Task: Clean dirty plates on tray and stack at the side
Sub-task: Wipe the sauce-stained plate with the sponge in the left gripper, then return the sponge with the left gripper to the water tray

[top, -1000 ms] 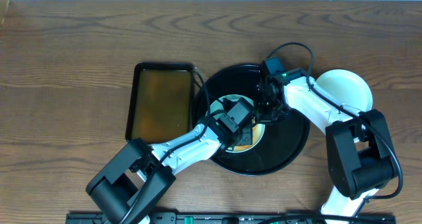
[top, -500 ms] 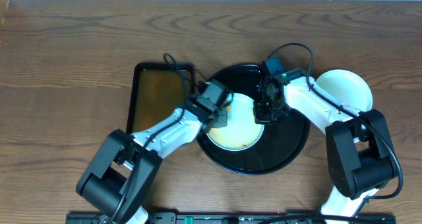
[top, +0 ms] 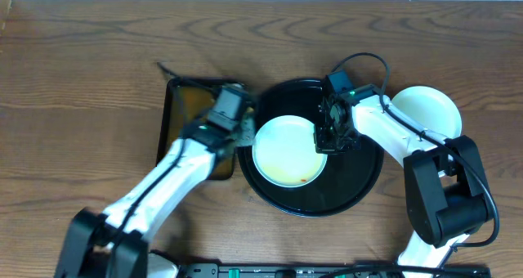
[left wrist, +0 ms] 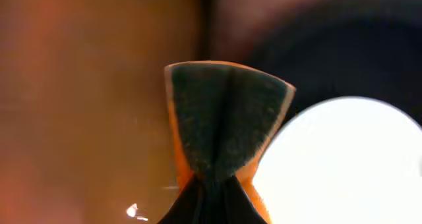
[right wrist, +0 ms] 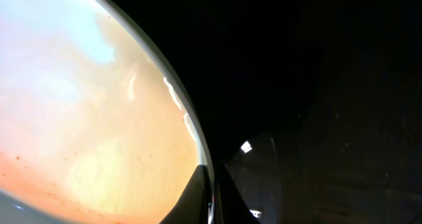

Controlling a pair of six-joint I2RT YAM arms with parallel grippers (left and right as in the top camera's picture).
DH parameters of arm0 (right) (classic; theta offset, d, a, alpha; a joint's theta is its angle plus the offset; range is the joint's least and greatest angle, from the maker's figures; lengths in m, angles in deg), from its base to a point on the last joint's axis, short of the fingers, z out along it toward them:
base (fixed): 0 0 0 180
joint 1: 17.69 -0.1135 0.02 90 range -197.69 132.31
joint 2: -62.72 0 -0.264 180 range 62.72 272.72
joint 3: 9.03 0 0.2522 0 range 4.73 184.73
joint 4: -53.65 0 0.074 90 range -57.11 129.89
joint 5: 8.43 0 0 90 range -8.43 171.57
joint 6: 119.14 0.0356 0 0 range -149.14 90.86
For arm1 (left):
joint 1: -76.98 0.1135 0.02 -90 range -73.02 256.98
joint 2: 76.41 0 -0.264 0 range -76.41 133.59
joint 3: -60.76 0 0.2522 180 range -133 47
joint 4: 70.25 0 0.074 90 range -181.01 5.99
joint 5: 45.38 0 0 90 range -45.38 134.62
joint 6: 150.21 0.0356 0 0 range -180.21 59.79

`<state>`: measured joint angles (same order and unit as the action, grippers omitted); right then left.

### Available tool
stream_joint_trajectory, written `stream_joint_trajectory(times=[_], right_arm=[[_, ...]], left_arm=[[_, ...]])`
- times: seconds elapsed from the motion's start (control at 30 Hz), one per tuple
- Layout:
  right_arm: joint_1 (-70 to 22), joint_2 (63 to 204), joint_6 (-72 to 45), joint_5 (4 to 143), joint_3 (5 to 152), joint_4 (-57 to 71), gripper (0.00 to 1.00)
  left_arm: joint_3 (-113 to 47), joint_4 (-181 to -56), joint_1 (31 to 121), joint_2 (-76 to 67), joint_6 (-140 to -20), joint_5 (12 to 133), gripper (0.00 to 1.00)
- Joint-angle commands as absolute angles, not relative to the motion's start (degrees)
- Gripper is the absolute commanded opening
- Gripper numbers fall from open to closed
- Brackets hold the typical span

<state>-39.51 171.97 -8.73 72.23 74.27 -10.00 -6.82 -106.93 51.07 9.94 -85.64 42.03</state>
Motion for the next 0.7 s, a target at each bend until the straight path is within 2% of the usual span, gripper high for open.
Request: stream_joint_trajectory(times=[0.0,0.17,0.4,0.67], right_arm=[[-38.99,171.05,-8.3,75.77,73.81,-10.42,0.01],[-38.99,171.05,-8.32,75.75,73.81,-10.24,0.01],[-38.99,171.05,-8.34,75.75,73.81,-10.22,0.01],[-38.99,171.05,-8.34,75.75,73.81,-10.04,0.02]], left_arm=[[-6.49,-108.04,56.33,6.66,-84.85,39.8,0.08],[-6.47,-108.44,60.57,7.38,-83.83,39.83,0.08],[-6.36,-108.42,63.28,13.85,-73.42,39.85,0.08],[-6.36,-108.35,65.62,24.32,-72.9,39.87,0.08]])
